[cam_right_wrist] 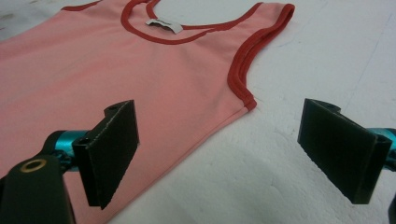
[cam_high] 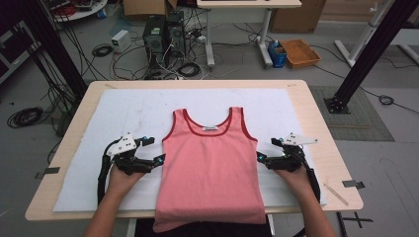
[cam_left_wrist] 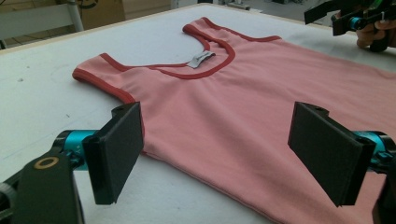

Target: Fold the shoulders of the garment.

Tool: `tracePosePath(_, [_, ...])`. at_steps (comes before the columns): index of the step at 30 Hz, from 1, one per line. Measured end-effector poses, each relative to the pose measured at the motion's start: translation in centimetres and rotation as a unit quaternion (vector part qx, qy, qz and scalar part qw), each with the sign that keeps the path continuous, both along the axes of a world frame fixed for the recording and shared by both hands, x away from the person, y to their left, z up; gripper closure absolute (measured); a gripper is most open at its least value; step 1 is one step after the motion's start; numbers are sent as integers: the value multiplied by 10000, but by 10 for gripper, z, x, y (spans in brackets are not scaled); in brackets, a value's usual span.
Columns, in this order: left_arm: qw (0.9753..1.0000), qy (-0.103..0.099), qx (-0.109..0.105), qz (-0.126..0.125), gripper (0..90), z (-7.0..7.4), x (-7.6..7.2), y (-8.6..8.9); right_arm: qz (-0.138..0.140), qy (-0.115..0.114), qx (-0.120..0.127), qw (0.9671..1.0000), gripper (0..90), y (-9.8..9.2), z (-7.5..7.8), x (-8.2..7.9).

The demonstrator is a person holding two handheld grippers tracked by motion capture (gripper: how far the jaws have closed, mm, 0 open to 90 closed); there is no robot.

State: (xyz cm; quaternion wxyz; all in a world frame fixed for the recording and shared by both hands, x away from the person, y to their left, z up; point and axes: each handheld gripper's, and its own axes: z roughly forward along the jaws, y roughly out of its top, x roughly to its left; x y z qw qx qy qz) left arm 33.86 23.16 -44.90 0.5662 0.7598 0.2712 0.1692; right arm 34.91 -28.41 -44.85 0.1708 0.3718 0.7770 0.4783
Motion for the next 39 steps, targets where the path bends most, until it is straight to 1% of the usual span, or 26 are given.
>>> tracePosePath(2, [10000, 22, -40, 24, 184, 0, 1, 1, -11, 7, -38, 10000, 122, 1, 0, 1])
tracePosePath(5, [9998, 96, -136, 52, 184, 0, 2, 2, -10, 24, -24, 10000, 122, 0, 0, 1])
tracePosePath(8, [9999, 88, -130, 43, 184, 0, 1, 2, -25, 9, -4, 10000, 122, 0, 0, 0])
tracePosePath(11, [10000, 44, -64, 30, 184, 0, 1, 1, -20, -20, -21, 10000, 122, 0, 0, 0])
tracePosePath(17, [10000, 44, -64, 18, 184, 0, 0, 1, -76, 30, 50, 10000, 122, -1, 0, 1])
tracePosePath(20, [10000, 40, -62, 13, 184, 0, 1, 1, -125, -44, 49, 9999, 122, -1, 1, -1])
tracePosePath(21, [10000, 44, -68, 19, 184, 0, 1, 1, -111, 9, 83, 9999, 122, -1, 1, -1])
tracePosePath(24, [10000, 49, -72, 14, 184, 0, 1, 1, -85, 31, 92, 9999, 122, -1, 3, 1])
tracePosePath(25, [10000, 41, -64, 14, 184, 0, 1, 1, -93, -10, 121, 9999, 122, -1, 4, 1])
tracePosePath(26, [10000, 33, -56, 14, 184, 0, 0, 1, -108, 6, 157, 9998, 122, -1, 7, 1])
tracePosePath(29, [10000, 35, -71, 23, 184, 0, 1, 2, -115, -108, 178, 9997, 122, 0, 16, 2])
tracePosePath(31, [9999, 61, -104, 42, 184, 0, 1, 2, -115, -124, 194, 9997, 122, 2, 22, 5])
tracePosePath(37, [9999, 70, -86, 51, 184, 0, 1, 2, -37, -71, 68, 9999, 122, 10, 40, 17])
tracePosePath(39, [9999, 74, -93, 62, 184, 0, 1, 2, -13, -54, 66, 10000, 122, 14, 45, 22])
